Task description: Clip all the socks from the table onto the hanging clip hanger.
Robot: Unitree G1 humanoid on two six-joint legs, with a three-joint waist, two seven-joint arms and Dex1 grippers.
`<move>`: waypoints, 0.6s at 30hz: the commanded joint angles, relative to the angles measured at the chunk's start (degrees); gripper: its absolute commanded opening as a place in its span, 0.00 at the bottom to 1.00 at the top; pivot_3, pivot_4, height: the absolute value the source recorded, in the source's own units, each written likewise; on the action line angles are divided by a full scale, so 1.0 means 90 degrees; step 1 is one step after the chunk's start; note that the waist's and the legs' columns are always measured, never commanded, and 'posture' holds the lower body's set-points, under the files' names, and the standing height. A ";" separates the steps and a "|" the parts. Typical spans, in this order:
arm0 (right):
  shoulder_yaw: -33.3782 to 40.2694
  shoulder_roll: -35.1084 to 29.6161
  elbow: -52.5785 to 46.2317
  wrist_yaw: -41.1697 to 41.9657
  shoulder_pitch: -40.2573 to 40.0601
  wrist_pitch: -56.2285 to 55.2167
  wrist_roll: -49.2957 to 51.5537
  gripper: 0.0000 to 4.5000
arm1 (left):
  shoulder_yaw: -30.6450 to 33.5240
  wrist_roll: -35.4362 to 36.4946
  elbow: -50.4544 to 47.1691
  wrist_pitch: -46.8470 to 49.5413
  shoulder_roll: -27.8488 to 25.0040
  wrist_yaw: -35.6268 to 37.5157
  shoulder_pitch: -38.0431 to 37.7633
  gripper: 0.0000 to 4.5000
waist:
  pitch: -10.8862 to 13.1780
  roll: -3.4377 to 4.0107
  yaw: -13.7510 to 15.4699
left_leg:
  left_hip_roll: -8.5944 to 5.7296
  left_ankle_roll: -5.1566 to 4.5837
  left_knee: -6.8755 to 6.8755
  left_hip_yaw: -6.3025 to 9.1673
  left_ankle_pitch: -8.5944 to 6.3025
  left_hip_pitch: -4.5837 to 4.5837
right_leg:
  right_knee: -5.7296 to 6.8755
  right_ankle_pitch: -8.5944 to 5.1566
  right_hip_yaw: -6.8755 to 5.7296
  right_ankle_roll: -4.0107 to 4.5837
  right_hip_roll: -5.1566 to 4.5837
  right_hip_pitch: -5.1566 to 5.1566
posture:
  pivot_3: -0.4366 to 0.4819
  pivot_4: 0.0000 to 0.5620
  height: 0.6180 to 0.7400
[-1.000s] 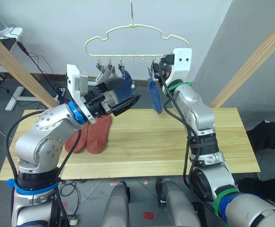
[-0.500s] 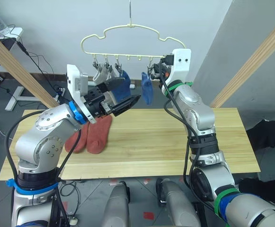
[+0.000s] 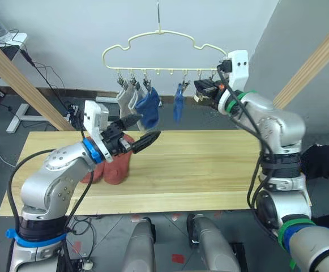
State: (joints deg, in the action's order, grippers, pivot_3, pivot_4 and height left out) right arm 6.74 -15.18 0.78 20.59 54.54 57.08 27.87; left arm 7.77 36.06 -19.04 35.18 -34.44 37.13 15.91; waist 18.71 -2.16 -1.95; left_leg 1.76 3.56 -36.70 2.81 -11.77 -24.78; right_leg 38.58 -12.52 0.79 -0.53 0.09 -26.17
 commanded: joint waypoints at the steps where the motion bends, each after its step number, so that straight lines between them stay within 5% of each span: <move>1: 0.0167 -0.0106 -0.0122 0.0341 0.0183 0.0684 0.0545 0.11 | -0.0079 -0.0580 0.0186 -0.0486 -0.0046 -0.0061 -0.0192 1.00 | 0.0000 0.0000 0.0006 | 0.0001 0.0000 0.0000 0.0002 0.0000 0.0000 | 0.0000 0.0000 -0.0001 0.0000 0.0001 -0.0001 | 0.48 0.53 1.00; 18: 0.1422 0.0672 0.0126 -0.0218 0.0715 0.2718 0.1890 0.11 | -0.0606 -0.3045 0.3686 -0.1946 0.0774 -0.1537 0.0425 1.00 | 0.0001 0.0001 0.0015 | -0.0003 -0.0005 0.0004 -0.0002 -0.0003 -0.0006 | -0.0005 -0.0001 -0.0002 0.0001 -0.0005 -0.0002 | 0.46 0.56 1.00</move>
State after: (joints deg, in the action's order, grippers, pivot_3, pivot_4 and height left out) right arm 18.26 -9.69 3.94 19.18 59.69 80.63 42.53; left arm 2.57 10.31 11.62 19.37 -28.25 25.15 19.19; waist 18.71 -2.15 -1.82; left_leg 1.74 3.51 -36.68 2.80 -11.79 -24.84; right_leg 38.55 -12.53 0.76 -0.53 0.05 -26.19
